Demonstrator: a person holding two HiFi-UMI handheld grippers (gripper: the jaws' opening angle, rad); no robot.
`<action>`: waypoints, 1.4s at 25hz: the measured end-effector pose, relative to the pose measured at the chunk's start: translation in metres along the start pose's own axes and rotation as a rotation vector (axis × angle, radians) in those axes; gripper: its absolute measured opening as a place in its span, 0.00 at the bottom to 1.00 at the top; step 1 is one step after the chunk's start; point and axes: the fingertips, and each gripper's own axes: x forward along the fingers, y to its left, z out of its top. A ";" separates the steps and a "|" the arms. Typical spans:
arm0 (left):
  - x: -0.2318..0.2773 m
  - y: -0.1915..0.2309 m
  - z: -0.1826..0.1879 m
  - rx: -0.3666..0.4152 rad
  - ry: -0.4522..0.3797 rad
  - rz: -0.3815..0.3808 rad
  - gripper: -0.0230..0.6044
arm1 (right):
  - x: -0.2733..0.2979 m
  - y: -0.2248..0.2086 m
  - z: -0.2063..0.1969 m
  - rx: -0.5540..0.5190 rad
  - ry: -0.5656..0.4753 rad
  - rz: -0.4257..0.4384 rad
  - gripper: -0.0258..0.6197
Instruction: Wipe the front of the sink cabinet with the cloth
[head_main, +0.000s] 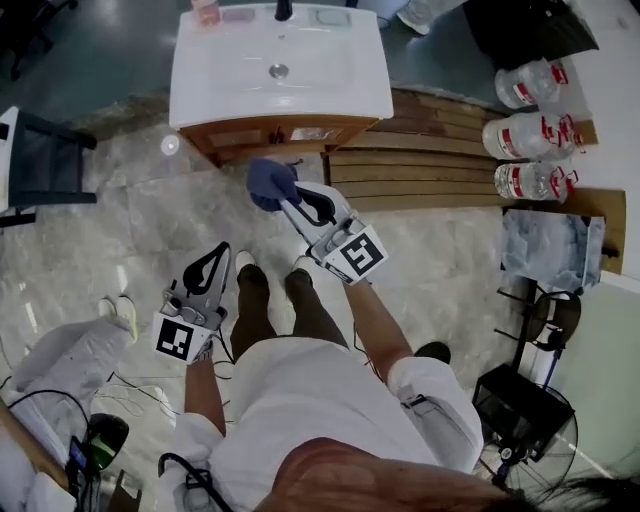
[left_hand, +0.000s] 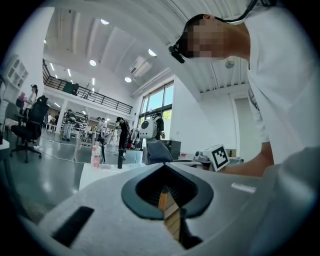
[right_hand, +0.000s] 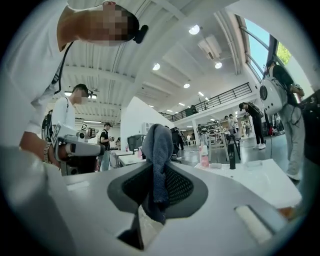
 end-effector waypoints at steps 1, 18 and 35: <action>-0.004 0.011 -0.014 -0.008 0.005 -0.003 0.03 | 0.015 -0.001 -0.015 0.004 0.005 -0.003 0.16; -0.023 0.145 -0.278 0.072 -0.185 0.193 0.03 | 0.208 -0.035 -0.279 -0.077 -0.054 0.005 0.16; -0.041 0.182 -0.369 0.218 -0.349 0.382 0.03 | 0.283 -0.060 -0.307 -0.178 -0.181 -0.113 0.16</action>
